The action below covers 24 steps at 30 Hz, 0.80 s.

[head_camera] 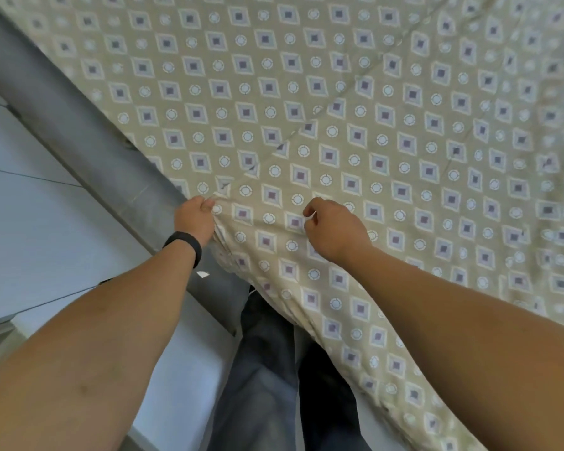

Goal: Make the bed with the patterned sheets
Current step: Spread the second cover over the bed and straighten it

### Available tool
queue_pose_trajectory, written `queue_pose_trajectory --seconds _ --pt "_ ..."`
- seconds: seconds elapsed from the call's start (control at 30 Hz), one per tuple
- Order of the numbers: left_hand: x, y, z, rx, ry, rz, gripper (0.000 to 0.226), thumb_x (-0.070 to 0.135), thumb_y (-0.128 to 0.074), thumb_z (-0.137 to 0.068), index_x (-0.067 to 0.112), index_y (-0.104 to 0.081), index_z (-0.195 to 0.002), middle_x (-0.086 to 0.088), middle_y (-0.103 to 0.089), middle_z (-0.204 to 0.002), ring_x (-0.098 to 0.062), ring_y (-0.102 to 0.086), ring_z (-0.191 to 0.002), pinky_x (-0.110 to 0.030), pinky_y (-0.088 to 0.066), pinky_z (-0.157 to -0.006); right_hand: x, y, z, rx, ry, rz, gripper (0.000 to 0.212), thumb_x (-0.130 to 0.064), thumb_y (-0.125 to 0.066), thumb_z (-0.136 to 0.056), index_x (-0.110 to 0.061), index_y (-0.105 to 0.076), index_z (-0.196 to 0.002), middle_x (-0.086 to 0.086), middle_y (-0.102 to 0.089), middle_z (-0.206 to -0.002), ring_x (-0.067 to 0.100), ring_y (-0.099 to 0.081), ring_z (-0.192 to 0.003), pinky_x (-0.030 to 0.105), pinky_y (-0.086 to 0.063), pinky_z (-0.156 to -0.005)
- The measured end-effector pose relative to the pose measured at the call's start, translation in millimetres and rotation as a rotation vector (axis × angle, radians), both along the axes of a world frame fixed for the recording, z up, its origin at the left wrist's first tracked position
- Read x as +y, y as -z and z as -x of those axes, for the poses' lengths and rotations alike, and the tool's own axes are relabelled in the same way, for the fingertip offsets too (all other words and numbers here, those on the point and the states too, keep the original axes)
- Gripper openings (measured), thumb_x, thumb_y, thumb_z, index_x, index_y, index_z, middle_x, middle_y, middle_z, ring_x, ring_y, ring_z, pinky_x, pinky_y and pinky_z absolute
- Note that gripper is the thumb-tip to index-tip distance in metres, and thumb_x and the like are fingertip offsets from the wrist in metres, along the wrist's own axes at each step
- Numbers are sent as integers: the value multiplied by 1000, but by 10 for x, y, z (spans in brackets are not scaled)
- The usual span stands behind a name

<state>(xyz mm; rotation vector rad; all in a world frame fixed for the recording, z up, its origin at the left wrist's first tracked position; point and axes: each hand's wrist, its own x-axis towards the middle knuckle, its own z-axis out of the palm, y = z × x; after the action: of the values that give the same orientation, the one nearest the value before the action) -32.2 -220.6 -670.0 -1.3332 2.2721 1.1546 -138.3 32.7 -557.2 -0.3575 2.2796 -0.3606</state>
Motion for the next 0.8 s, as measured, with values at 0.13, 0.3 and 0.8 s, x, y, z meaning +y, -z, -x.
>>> queue_pose_trajectory --seconds 0.13,0.3,0.8 --pt "-5 36 -47 -75 65 3 38 25 -40 -109 -3 -56 -88 -17 -56 -84 -31 -50 -79 -40 -41 -73 -19 48 -30 -19 50 -18 29 -22 -42 -98 -23 -58 -123 -1 -61 -120 25 -61 -101 41 -52 -87" --pt "-77 74 -97 -70 -31 52 41 24 -42 -109 14 -44 -69 -1 -47 -68 -24 -46 -71 -32 -35 -65 14 -22 126 22 41 -12 28 -23 -43 -99 -24 -57 -123 -3 -59 -115 25 -60 -94 40 -52 -80" --pt "253 -661 405 -608 875 612 31 29 -46 -100 15 -48 -128 -11 -58 -127 -32 -54 -118 -42 -39 -93 544 -487 -133 11 119 50 32 -27 -41 -101 -24 -53 -131 -3 -55 -124 24 -60 -103 40 -51 -85"
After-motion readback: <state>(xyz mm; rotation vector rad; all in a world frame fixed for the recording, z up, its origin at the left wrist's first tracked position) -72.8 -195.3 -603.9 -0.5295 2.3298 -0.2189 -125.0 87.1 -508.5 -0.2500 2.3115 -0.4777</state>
